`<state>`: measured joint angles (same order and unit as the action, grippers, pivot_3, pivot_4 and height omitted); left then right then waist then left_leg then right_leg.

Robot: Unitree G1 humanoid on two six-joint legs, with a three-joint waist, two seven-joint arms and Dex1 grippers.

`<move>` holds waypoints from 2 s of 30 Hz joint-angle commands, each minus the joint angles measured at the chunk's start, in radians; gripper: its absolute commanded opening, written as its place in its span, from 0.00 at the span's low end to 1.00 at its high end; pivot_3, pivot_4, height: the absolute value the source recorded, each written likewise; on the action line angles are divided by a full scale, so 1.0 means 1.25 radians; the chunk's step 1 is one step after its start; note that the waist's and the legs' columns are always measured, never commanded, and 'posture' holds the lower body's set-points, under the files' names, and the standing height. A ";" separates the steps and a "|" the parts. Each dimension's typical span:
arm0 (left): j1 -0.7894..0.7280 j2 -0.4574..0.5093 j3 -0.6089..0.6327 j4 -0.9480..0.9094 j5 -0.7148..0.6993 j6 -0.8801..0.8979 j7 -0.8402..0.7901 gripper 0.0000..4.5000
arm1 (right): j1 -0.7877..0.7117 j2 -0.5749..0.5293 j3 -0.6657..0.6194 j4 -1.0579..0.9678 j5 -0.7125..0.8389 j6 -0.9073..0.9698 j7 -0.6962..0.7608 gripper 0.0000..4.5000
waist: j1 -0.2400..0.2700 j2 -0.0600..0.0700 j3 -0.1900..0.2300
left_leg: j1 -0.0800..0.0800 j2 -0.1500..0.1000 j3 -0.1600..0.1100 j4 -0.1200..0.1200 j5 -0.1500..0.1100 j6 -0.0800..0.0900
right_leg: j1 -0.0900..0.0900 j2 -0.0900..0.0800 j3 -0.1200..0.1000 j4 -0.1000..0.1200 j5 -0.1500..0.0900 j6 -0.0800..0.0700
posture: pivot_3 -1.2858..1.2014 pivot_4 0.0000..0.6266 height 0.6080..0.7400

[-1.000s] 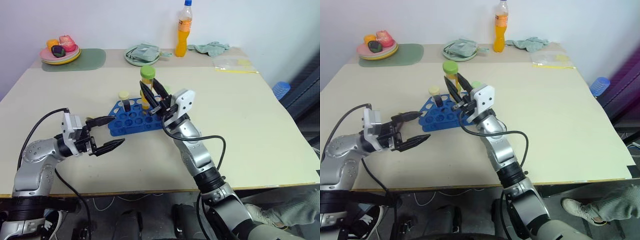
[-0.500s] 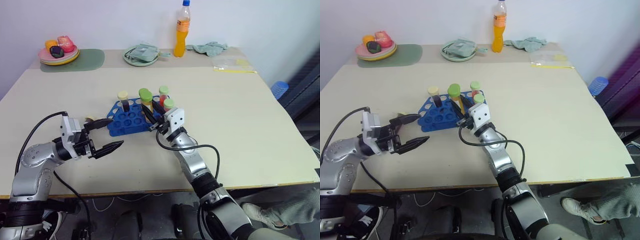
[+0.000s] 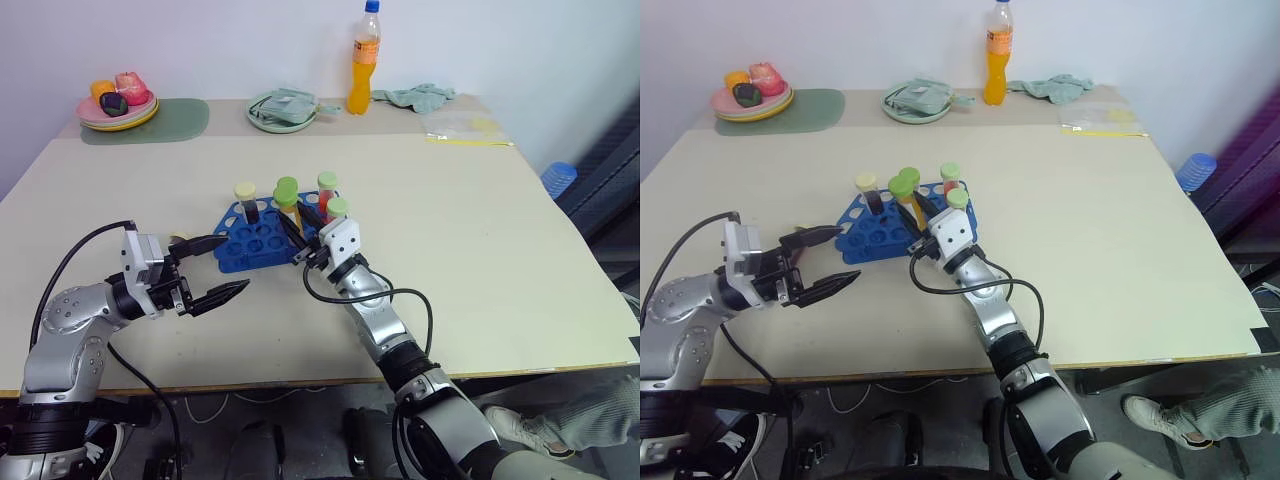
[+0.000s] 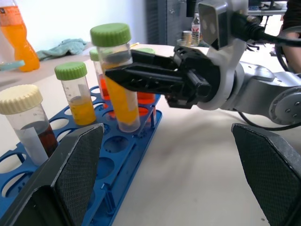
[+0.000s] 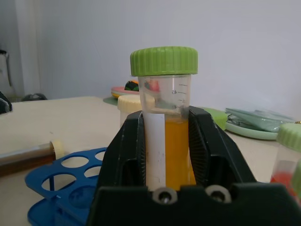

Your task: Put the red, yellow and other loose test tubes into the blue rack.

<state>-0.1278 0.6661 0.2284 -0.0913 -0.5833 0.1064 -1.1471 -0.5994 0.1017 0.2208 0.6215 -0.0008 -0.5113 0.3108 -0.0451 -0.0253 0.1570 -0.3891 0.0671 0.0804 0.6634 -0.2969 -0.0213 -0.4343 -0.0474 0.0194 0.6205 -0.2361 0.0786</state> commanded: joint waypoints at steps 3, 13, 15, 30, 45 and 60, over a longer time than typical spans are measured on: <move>0.000 0.002 0.017 -0.032 -0.016 0.004 0.007 1.00 | -0.024 0.003 -0.015 0.024 -0.015 -0.020 -0.017 0.17 | 0.000 0.000 0.000 | 0.000 0.000 0.000 0.000 0.000 0.000 | 0.000 0.000 0.000 0.000 0.000 0.000 | 0.52 0.24 1.00; 0.007 -0.005 0.015 -0.014 -0.009 -0.014 0.005 1.00 | 0.004 -0.018 -0.034 -0.024 0.022 0.002 0.059 0.99 | 0.000 0.000 0.000 | 0.000 0.000 0.000 0.000 0.000 -0.001 | 0.000 0.000 0.000 0.002 0.000 0.000 | 0.52 0.24 1.00; 0.014 -0.001 0.018 -0.011 -0.005 -0.019 0.000 1.00 | 0.038 -0.047 -0.026 -0.093 0.040 0.020 0.103 0.99 | 0.002 0.000 0.000 | 0.001 0.000 0.000 0.000 0.000 -0.001 | 0.000 0.000 0.000 0.002 0.000 0.000 | 0.52 0.24 1.00; 0.092 0.102 0.058 -0.032 -0.011 0.115 0.028 1.00 | 0.295 -0.366 -0.112 -0.709 0.228 0.376 0.274 0.99 | 0.002 0.000 0.000 | 0.002 0.000 0.000 0.000 0.000 0.000 | 0.000 0.000 0.000 0.003 0.000 0.000 | 0.52 0.24 1.00; -0.266 0.336 -0.015 0.140 0.001 0.725 0.202 1.00 | 0.248 -0.463 -0.072 -0.821 0.333 0.491 0.441 0.99 | 0.010 -0.002 0.001 | 0.003 -0.001 0.000 0.000 0.000 0.000 | 0.000 0.001 0.000 0.004 -0.001 0.000 | 0.52 0.24 1.00; -0.852 0.234 -0.534 0.814 0.371 0.717 -0.066 1.00 | 0.251 -0.427 -0.038 -0.818 0.275 0.471 0.416 0.99 | 0.028 -0.006 0.001 | 0.002 -0.002 -0.001 0.002 0.000 0.000 | 0.000 0.001 0.000 0.006 -0.001 0.000 | 0.52 0.24 1.00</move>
<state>-1.1364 0.9710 -0.4293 0.8287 -0.1774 1.0473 -1.2128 -0.2867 -0.4364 0.1831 -0.3813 0.3452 0.0988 0.8381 -0.0105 -0.0332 0.1583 -0.3875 0.0648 0.0794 0.6663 -0.2964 -0.0217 -0.4347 -0.0457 0.0198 0.6275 -0.2375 0.0789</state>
